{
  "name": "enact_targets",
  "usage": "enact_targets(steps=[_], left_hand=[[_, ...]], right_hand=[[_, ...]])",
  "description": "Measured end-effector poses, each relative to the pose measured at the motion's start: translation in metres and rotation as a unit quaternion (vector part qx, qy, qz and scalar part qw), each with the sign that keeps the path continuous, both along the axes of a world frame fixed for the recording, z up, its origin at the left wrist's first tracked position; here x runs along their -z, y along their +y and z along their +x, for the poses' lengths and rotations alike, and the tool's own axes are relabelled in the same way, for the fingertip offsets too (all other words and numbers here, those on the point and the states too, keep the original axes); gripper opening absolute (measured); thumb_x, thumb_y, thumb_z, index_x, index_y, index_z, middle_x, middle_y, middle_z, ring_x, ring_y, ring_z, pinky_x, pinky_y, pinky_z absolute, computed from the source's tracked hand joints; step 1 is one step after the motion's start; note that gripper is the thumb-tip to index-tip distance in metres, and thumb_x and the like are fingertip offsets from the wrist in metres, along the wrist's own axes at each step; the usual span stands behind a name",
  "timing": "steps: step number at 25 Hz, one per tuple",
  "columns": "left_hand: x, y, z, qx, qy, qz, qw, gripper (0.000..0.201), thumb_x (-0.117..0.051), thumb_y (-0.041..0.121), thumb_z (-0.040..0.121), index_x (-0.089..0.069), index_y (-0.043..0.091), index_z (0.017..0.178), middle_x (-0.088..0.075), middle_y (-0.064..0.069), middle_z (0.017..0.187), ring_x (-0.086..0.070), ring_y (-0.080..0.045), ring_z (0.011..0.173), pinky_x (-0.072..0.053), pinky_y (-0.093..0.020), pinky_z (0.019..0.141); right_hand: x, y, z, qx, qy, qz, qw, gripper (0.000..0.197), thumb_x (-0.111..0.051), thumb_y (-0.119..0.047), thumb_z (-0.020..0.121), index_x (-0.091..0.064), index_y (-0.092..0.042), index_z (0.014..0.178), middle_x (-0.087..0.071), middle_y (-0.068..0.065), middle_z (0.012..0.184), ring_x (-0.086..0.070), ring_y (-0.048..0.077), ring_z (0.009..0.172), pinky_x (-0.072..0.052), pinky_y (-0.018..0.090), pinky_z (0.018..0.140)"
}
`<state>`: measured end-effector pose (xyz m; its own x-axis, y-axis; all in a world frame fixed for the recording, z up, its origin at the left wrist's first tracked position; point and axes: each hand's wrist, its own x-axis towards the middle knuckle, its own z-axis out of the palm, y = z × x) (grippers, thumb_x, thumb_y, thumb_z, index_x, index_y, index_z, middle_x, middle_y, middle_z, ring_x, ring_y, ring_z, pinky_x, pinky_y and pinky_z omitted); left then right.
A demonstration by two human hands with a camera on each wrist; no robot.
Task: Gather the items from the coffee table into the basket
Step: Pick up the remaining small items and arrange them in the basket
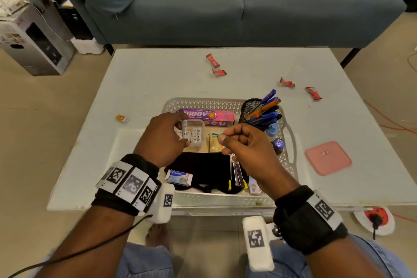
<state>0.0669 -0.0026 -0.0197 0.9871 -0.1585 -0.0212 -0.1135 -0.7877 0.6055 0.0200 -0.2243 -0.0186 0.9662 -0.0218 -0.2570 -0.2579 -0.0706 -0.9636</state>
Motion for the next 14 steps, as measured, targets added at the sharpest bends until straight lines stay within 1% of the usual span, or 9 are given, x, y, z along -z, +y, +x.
enact_targets(steps=[2, 3, 5, 6, 7, 9, 11, 12, 14], left_hand=[[-0.006, -0.003, 0.012, -0.007, 0.017, 0.048, 0.999, 0.062, -0.087, 0.014, 0.071, -0.065, 0.019, 0.129, -0.069, 0.001, 0.105, -0.062, -0.017, 0.079, -0.053, -0.03, 0.085], [-0.009, -0.008, 0.019, -0.006, 0.039, 0.076, 0.996, 0.059, -0.086, 0.014, 0.072, -0.065, 0.018, 0.127, -0.07, -0.002, 0.107, -0.064, -0.019, 0.084, -0.052, -0.029, 0.085], [-0.013, -0.018, 0.034, 0.007, 0.085, 0.136, 0.987, 0.053, -0.085, 0.015, 0.073, -0.064, 0.017, 0.122, -0.07, -0.005, 0.108, -0.064, -0.022, 0.092, -0.049, -0.029, 0.08], [-0.013, -0.022, 0.04, 0.015, 0.107, 0.16, 0.981, 0.05, -0.084, 0.016, 0.074, -0.063, 0.017, 0.119, -0.069, -0.005, 0.106, -0.062, -0.023, 0.091, -0.047, -0.029, 0.077], [-0.014, -0.028, 0.046, 0.023, 0.123, 0.182, 0.975, 0.047, -0.083, 0.016, 0.074, -0.06, 0.016, 0.115, -0.067, -0.005, 0.104, -0.06, -0.023, 0.089, -0.045, -0.029, 0.073], [-0.012, -0.033, 0.053, 0.027, 0.143, 0.212, 0.967, 0.045, -0.082, 0.015, 0.074, -0.055, 0.016, 0.109, -0.061, -0.004, 0.097, -0.056, -0.023, 0.087, -0.041, -0.027, 0.068], [-0.008, -0.034, 0.056, 0.022, 0.152, 0.221, 0.963, 0.046, -0.081, 0.014, 0.073, -0.05, 0.017, 0.107, -0.06, -0.003, 0.092, -0.056, -0.023, 0.083, -0.038, -0.026, 0.058], [-0.005, -0.033, 0.056, 0.02, 0.154, 0.22, 0.963, 0.048, -0.081, 0.014, 0.072, -0.049, 0.017, 0.107, -0.061, -0.003, 0.09, -0.058, -0.023, 0.081, -0.038, -0.026, 0.055], [0.001, -0.031, 0.055, 0.012, 0.154, 0.206, 0.966, 0.05, -0.081, 0.015, 0.07, -0.048, 0.017, 0.108, -0.066, -0.006, 0.091, -0.063, -0.023, 0.08, -0.043, -0.028, 0.058]], right_hand=[[0.0, -0.001, 0.0, -0.003, -0.008, -0.001, 1.0, 0.013, -0.074, -0.015, 0.093, -0.069, -0.007, 0.103, -0.071, 0.024, 0.094, -0.072, 0.027, 0.081, -0.052, 0.012, 0.058], [0.001, -0.002, 0.0, -0.004, -0.015, -0.007, 1.0, 0.012, -0.075, -0.017, 0.092, -0.069, -0.01, 0.1, -0.07, 0.021, 0.089, -0.073, 0.031, 0.083, -0.056, 0.018, 0.062], [0.007, -0.002, 0.002, -0.005, -0.033, -0.028, 0.999, 0.01, -0.077, -0.023, 0.09, -0.07, -0.017, 0.095, -0.069, 0.012, 0.082, -0.072, 0.034, 0.087, -0.064, 0.039, 0.079], [0.009, -0.002, 0.003, -0.007, -0.038, -0.036, 0.999, 0.01, -0.077, -0.025, 0.088, -0.07, -0.019, 0.092, -0.069, 0.011, 0.082, -0.071, 0.034, 0.087, -0.062, 0.047, 0.083], [0.009, -0.003, 0.004, -0.006, -0.042, -0.037, 0.998, 0.01, -0.077, -0.026, 0.088, -0.07, -0.02, 0.091, -0.069, 0.011, 0.082, -0.071, 0.034, 0.087, -0.061, 0.05, 0.085], [0.01, -0.004, 0.008, -0.001, -0.046, -0.031, 0.998, 0.009, -0.076, -0.025, 0.087, -0.069, -0.02, 0.09, -0.067, 0.005, 0.078, -0.07, 0.033, 0.087, -0.061, 0.052, 0.085], [0.011, -0.006, 0.01, 0.007, -0.052, -0.025, 0.998, 0.008, -0.076, -0.025, 0.086, -0.07, -0.021, 0.088, -0.066, -0.001, 0.074, -0.07, 0.032, 0.086, -0.061, 0.052, 0.084], [0.011, -0.007, 0.011, 0.011, -0.055, -0.023, 0.998, 0.008, -0.076, -0.025, 0.086, -0.069, -0.021, 0.088, -0.067, 0.0, 0.074, -0.071, 0.032, 0.085, -0.061, 0.052, 0.084], [0.01, -0.008, 0.012, 0.016, -0.055, -0.025, 0.998, 0.008, -0.076, -0.026, 0.086, -0.069, -0.021, 0.087, -0.07, 0.008, 0.079, -0.071, 0.033, 0.084, -0.061, 0.052, 0.084]])
